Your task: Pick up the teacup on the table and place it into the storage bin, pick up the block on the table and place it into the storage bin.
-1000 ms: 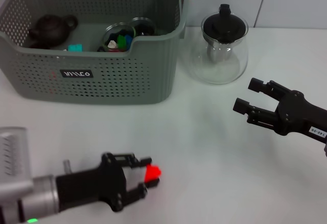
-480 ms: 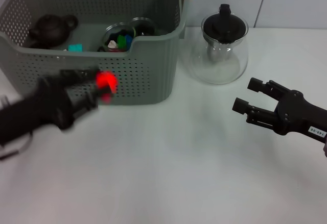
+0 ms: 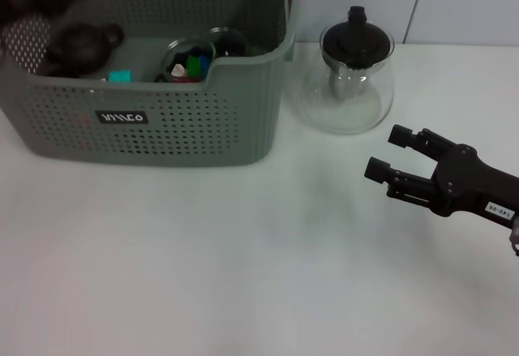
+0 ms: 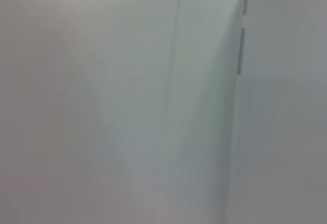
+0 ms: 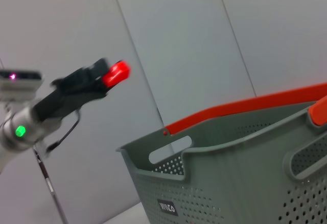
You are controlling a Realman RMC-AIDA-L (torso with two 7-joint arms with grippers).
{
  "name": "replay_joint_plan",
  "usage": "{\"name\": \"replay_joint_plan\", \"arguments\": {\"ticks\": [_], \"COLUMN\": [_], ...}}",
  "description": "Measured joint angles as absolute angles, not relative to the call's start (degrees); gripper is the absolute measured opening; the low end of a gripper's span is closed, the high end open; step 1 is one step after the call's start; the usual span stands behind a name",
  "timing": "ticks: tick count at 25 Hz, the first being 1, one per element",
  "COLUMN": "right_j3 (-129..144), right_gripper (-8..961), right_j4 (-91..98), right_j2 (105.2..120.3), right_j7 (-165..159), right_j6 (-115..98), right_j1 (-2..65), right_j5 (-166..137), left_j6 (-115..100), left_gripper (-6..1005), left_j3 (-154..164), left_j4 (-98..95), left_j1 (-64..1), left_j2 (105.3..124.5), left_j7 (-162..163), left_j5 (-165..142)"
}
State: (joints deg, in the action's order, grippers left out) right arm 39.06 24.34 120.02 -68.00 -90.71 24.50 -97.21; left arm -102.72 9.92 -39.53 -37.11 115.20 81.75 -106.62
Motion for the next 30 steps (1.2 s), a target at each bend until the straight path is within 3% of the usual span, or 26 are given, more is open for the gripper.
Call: {"name": "replay_joint_plan", "arguments": {"ticks": [7, 17, 20, 26, 30], "right_j3": [39.2, 39.2, 38.9, 38.7, 38.7], "right_gripper": [944, 945, 945, 944, 943], "right_j4": [24.3, 23.6, 23.6, 23.6, 23.6], "right_j2": [120.08, 120.05, 120.05, 120.06, 120.06], "right_j7": [-68.0, -67.6, -67.6, -67.6, -67.6], "right_j6": [-90.9, -90.9, -90.9, -90.9, -90.8], "right_j1": [24.5, 24.4, 24.4, 24.3, 24.3], "right_j5": [-97.2, -97.2, -97.2, -96.9, -96.9], "left_j6": [-79.8, -47.1, -47.4, -59.8, -80.2], "left_gripper": [383, 371, 367, 499, 587], "left_j3": [30.2, 47.5, 47.1, 39.4, 31.9], "left_j4": [-48.2, -48.6, -50.7, -56.1, -46.5], "left_j1": [-41.8, -43.4, -42.5, -35.5, -30.2], "left_j2": [114.55, 117.89, 118.68, 120.17, 119.10], "left_j7": [92.1, 106.9, 107.4, 103.2, 92.7], "left_j5": [-108.7, -124.4, -123.4, -100.8, -76.3]}}
